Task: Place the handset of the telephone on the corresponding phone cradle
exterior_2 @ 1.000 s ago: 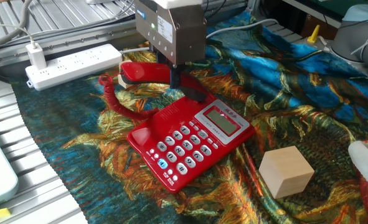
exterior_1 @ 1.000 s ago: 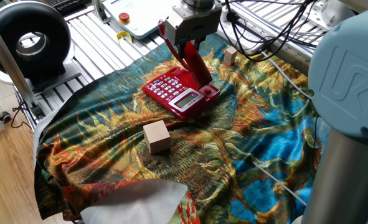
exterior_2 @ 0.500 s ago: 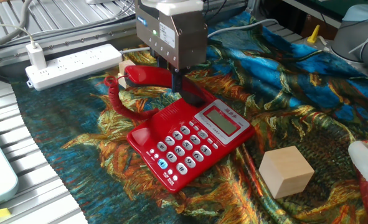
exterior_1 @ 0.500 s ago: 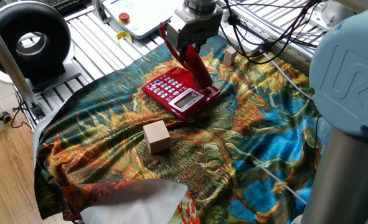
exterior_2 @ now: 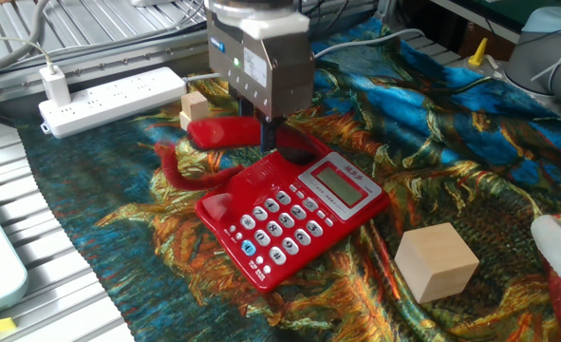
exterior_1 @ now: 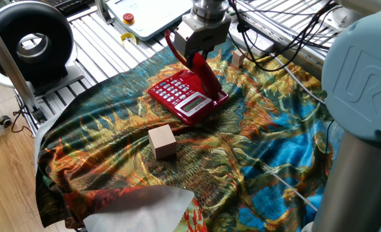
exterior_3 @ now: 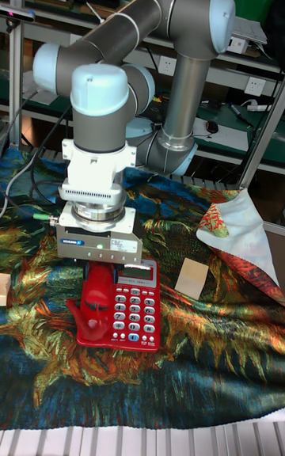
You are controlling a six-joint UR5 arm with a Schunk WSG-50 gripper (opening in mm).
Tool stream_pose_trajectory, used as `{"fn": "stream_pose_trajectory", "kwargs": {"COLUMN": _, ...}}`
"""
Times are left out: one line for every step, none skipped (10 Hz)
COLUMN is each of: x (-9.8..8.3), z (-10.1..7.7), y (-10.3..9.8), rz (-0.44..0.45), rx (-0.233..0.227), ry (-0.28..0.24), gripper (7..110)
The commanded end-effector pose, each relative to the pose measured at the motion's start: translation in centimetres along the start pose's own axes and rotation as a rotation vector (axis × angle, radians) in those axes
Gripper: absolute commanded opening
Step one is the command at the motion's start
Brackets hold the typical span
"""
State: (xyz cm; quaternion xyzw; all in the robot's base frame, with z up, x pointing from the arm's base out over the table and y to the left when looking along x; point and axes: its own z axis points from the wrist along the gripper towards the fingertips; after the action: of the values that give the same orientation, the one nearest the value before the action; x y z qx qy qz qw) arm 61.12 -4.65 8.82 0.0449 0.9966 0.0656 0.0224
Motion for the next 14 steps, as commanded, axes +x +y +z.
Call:
{"fn": "stream_pose_trajectory", "kwargs": {"x": -0.6, "z": 1.2, "y": 0.7, "rz": 0.006, "rx": -0.033, "ry": -0.017, "gripper": 7}}
{"fn": "stream_pose_trajectory", "kwargs": {"x": -0.8, "z": 1.3, "y": 0.8, "rz": 0.000, "rx": -0.036, "ry": -0.017, "gripper": 7}}
{"fn": "stream_pose_trajectory", "kwargs": {"x": -1.0, "z": 1.3, "y": 1.0, "rz": -0.004, "rx": -0.048, "ry": -0.018, "gripper": 7}}
{"fn": "stream_pose_trajectory", "kwargs": {"x": -1.4, "z": 1.6, "y": 1.2, "rz": -0.009, "rx": -0.058, "ry": -0.028, "gripper": 7}}
{"fn": "stream_pose_trajectory", "kwargs": {"x": -1.7, "z": 1.9, "y": 1.3, "rz": -0.015, "rx": -0.060, "ry": -0.036, "gripper": 7}}
{"fn": "stream_pose_trajectory", "kwargs": {"x": -2.0, "z": 2.2, "y": 1.2, "rz": -0.018, "rx": -0.062, "ry": -0.039, "gripper": 7}}
{"fn": "stream_pose_trajectory", "kwargs": {"x": -2.2, "z": 2.4, "y": 1.2, "rz": -0.021, "rx": -0.062, "ry": -0.045, "gripper": 7}}
{"fn": "stream_pose_trajectory", "kwargs": {"x": -2.5, "z": 2.6, "y": 1.2, "rz": -0.027, "rx": -0.063, "ry": -0.053, "gripper": 7}}
{"fn": "stream_pose_trajectory", "kwargs": {"x": -2.7, "z": 2.7, "y": 1.1, "rz": -0.030, "rx": -0.063, "ry": -0.053, "gripper": 7}}
{"fn": "stream_pose_trajectory", "kwargs": {"x": -2.7, "z": 2.7, "y": 1.0, "rz": -0.033, "rx": -0.062, "ry": -0.053, "gripper": 7}}
{"fn": "stream_pose_trajectory", "kwargs": {"x": -2.8, "z": 2.8, "y": 1.0, "rz": -0.036, "rx": -0.063, "ry": -0.056, "gripper": 7}}
{"fn": "stream_pose_trajectory", "kwargs": {"x": -2.9, "z": 2.8, "y": 1.0, "rz": -0.036, "rx": -0.064, "ry": -0.056, "gripper": 7}}
{"fn": "stream_pose_trajectory", "kwargs": {"x": -2.9, "z": 2.9, "y": 1.1, "rz": -0.036, "rx": -0.064, "ry": -0.059, "gripper": 7}}
{"fn": "stream_pose_trajectory", "kwargs": {"x": -3.0, "z": 2.9, "y": 0.9, "rz": -0.035, "rx": -0.059, "ry": -0.064, "gripper": 7}}
